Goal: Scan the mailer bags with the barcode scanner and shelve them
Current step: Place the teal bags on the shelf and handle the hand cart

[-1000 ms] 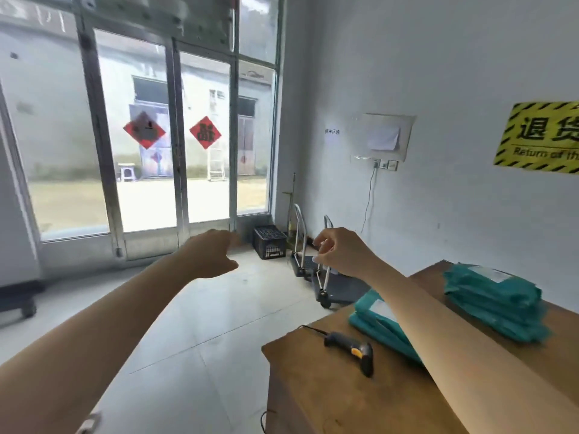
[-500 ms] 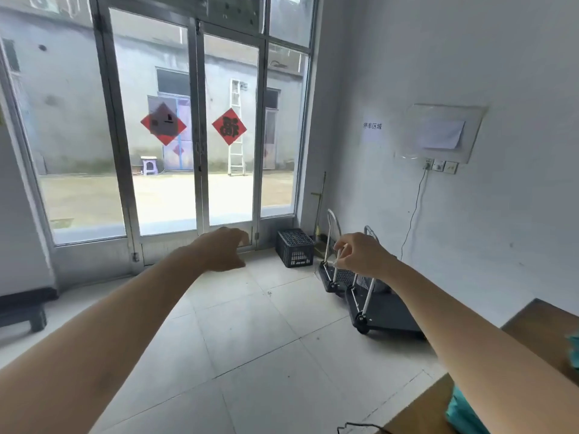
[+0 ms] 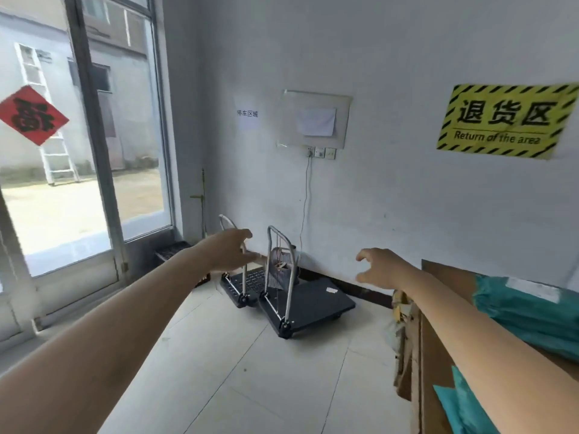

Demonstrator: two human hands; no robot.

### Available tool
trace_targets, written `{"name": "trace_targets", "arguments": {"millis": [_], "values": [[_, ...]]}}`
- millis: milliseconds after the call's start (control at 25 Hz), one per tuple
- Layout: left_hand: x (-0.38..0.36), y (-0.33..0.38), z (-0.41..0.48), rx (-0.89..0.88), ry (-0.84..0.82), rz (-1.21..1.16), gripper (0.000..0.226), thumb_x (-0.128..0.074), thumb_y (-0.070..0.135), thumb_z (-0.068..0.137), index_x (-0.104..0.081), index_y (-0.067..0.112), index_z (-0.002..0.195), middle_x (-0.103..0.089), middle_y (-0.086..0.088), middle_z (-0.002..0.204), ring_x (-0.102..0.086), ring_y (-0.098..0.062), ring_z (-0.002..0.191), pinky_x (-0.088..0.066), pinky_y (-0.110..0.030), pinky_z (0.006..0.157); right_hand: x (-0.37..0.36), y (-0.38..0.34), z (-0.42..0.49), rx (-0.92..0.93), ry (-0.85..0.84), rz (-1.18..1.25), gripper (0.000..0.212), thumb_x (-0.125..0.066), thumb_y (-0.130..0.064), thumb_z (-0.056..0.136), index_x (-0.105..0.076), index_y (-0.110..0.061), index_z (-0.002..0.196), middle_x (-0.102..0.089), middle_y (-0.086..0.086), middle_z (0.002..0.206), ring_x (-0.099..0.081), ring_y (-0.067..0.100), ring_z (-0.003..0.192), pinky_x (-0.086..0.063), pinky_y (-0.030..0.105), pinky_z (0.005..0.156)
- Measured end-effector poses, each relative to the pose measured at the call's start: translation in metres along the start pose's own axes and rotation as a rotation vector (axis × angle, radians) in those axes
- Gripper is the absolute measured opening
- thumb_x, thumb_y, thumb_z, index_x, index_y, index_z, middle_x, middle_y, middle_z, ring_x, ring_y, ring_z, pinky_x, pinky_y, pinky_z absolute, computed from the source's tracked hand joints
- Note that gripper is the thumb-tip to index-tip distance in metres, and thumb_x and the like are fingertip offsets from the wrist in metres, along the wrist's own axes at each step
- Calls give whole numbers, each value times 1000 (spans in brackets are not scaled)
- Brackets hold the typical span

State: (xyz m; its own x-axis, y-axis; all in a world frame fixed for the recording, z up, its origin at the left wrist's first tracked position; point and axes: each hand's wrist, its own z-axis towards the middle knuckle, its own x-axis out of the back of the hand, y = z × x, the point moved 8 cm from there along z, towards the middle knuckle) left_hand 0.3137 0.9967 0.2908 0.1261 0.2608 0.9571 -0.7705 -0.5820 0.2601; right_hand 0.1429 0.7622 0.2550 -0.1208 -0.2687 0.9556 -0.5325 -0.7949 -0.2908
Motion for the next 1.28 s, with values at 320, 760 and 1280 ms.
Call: {"name": "trace_targets", "arguments": {"millis": [320,760,1280], "values": [[-85,109,229,-417,-72,301,65,-50,45,90,-26,21,146,-41,-5,140,-41,-25,129,-36,-42,106,19,127,122,-268,39,161,58,-65,-34,85,-47,-17,137,-50,6,141,-53,19,119,-43,23,82],[-231,307,473,-830,-285,88,70,-55,47,88,-25,24,147,-38,-3,148,-38,-23,134,-34,-38,109,38,377,119,-909,221,264,68,-71,-33,81,-42,-17,141,-46,6,142,-47,22,126,-41,31,97],[-385,588,569,-1347,-694,-58,83,-60,50,85,-19,22,151,-28,-1,156,-32,-20,140,-30,-33,113,16,543,138,-1440,998,1200,76,-72,-41,82,-36,-16,144,-44,13,143,-46,30,125,-38,47,108]]}}
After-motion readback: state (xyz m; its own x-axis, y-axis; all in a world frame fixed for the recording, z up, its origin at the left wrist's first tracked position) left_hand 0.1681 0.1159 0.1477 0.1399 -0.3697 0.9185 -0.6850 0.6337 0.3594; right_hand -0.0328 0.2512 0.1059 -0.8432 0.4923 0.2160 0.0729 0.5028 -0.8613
